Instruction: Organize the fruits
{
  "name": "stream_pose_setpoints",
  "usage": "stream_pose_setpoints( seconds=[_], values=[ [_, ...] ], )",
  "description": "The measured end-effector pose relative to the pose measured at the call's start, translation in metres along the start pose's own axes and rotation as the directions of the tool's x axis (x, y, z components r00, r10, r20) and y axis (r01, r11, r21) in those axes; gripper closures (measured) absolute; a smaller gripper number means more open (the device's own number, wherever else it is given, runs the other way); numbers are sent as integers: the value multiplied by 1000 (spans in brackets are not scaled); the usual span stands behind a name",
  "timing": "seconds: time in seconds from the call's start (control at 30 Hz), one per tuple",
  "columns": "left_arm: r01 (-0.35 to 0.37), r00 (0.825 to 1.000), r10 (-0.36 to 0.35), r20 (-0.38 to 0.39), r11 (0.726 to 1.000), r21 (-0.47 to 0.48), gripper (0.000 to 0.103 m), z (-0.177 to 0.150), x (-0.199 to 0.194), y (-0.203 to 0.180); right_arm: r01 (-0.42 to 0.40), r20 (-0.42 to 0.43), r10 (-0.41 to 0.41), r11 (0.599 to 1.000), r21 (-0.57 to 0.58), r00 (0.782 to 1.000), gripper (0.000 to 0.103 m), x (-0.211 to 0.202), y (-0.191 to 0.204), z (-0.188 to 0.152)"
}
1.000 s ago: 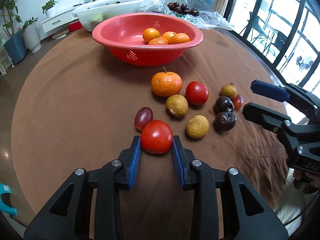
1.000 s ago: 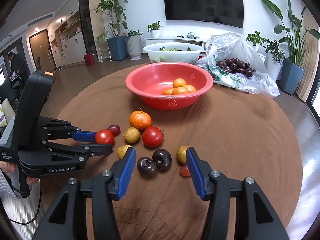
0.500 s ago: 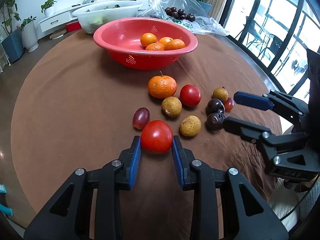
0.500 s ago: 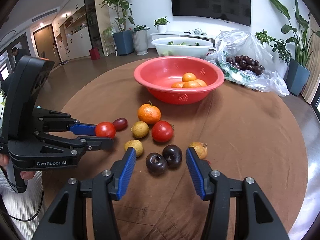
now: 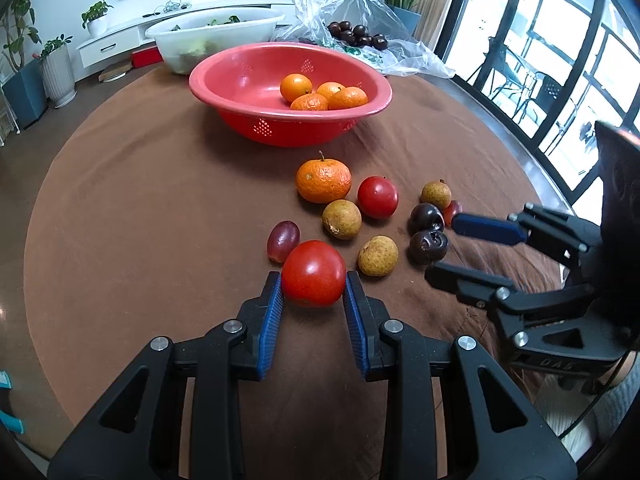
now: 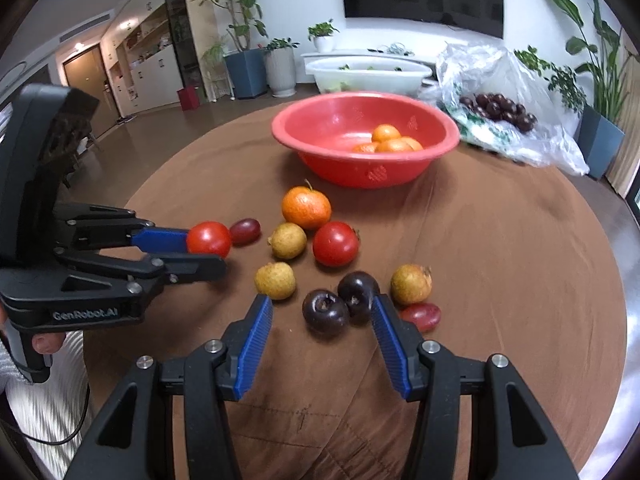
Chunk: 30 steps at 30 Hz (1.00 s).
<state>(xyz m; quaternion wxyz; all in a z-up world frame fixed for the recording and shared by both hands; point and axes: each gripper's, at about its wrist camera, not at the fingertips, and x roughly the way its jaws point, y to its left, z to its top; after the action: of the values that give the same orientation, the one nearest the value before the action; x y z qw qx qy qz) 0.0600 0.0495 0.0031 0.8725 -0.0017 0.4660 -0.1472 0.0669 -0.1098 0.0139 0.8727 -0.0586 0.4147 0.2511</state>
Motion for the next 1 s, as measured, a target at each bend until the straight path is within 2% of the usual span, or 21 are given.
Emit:
stream_pose_setpoints(
  seconds=[0.33,0.57,1.0],
  values=[
    [4,1000,-4,15,1000,-1,75,-1,-7,-1,37,-5,-37,998,49,999,59,7,1,-4],
    [8,1000,-8,19,1000,-2,75,-1,-9,-2,75,3,-75,995,72,997,61,9,1,-3],
    [12,1000,-12,24,1000,-4,75,-1,-12,-4,31,11,-32,994,104,999,71,6,-3,-5]
  ],
)
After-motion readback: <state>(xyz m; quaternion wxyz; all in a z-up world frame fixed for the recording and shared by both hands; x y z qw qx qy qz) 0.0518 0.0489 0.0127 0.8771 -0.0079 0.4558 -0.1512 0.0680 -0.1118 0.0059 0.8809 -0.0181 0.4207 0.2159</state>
